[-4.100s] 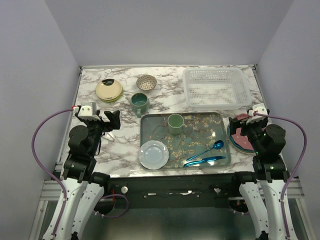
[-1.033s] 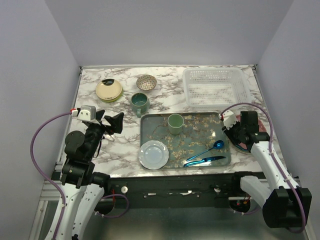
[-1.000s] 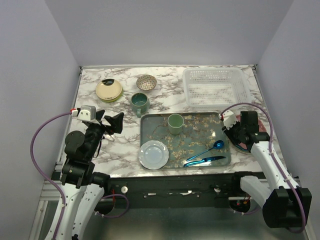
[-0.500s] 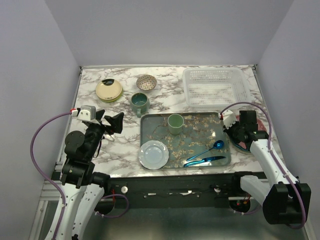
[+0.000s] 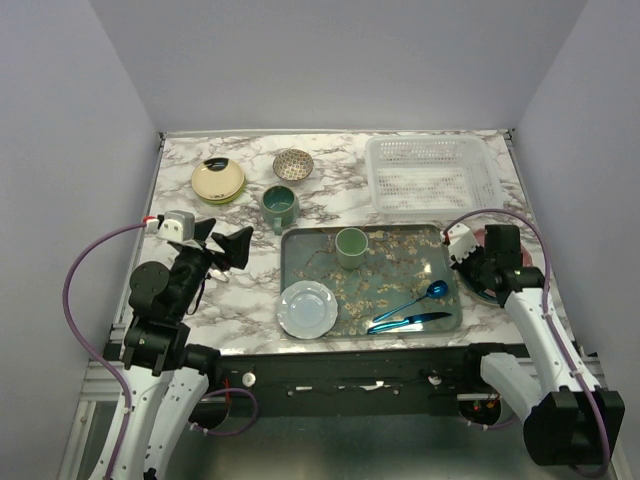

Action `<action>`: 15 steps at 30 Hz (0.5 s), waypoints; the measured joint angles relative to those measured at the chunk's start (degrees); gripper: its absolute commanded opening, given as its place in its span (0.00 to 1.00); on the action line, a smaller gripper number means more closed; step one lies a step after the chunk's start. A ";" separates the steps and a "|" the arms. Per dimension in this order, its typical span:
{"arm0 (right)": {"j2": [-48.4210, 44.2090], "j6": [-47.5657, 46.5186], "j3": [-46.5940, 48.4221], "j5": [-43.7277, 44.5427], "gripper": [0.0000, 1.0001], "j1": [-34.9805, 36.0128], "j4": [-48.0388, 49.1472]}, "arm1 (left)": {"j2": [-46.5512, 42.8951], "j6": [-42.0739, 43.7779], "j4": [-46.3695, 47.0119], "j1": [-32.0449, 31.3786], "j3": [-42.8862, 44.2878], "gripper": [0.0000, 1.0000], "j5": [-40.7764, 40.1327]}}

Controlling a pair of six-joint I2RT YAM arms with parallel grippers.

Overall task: Place the mixed dishes into the plastic bin
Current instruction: Pick up the plate at the center of the board.

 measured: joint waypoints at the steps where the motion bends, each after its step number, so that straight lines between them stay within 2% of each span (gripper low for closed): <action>1: -1.07 -0.33 0.09 -0.04 0.01 -0.02 -0.85 | 0.09 -0.13 0.11 0.00 0.00 0.99 0.35; 15: -9.46 -3.45 4.83 -2.21 0.01 -0.02 -11.41 | 0.81 -2.40 2.29 0.00 -0.79 0.99 5.62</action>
